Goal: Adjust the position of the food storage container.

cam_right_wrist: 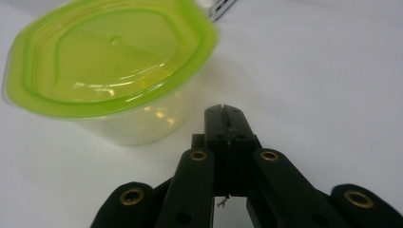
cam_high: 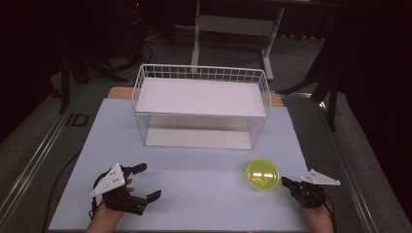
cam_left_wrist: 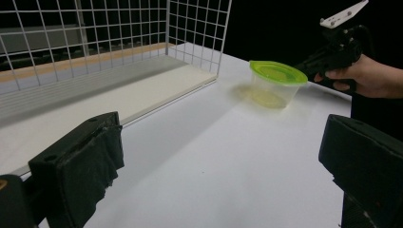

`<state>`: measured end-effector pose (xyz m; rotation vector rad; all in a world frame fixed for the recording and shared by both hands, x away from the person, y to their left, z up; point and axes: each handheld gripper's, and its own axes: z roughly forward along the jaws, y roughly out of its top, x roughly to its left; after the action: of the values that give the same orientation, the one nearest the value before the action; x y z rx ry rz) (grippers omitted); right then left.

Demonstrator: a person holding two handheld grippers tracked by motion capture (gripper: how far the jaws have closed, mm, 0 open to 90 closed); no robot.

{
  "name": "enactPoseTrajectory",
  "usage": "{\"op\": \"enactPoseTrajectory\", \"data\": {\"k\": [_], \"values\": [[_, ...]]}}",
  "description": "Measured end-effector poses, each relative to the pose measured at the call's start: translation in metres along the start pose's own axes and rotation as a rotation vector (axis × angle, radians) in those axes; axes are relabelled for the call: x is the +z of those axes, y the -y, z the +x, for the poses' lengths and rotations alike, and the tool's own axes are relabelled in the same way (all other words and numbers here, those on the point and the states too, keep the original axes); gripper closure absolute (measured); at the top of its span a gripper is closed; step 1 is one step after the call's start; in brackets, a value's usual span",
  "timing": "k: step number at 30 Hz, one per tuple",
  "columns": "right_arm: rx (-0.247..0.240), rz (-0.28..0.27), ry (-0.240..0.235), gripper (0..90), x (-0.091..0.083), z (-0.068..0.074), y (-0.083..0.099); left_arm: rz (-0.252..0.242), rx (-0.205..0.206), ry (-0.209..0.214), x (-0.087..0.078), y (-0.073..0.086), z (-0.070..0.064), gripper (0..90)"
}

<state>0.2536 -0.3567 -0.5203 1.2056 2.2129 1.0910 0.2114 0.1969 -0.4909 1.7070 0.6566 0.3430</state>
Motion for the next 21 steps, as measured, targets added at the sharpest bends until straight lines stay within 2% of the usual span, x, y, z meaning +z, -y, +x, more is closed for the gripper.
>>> {"op": "enactPoseTrajectory", "data": {"k": [5, 7, 12, 18, 21], "values": [[-0.021, 0.024, -0.051, 90.0, 0.009, 0.009, -0.003, 0.003, 0.004, 0.003, 0.001, 0.0, -0.001, 1.8], [-0.009, 0.028, -0.075, 90.0, 0.012, 0.012, -0.004, 0.003, 0.005, 0.003, 0.001, 0.0, -0.001, 1.8], [-0.02, 0.025, -0.107, 90.0, 0.021, 0.02, -0.01, 0.003, 0.005, 0.003, 0.0, 0.0, 0.0, 1.8], [-0.067, 0.062, -0.151, 90.0, 0.037, 0.033, -0.018, 0.003, 0.01, 0.003, 0.001, -0.001, -0.001, 1.7], [-0.085, 0.058, -0.168, 90.0, 0.045, 0.041, -0.024, 0.005, 0.012, 0.002, 0.001, -0.001, -0.002, 1.8]]}}
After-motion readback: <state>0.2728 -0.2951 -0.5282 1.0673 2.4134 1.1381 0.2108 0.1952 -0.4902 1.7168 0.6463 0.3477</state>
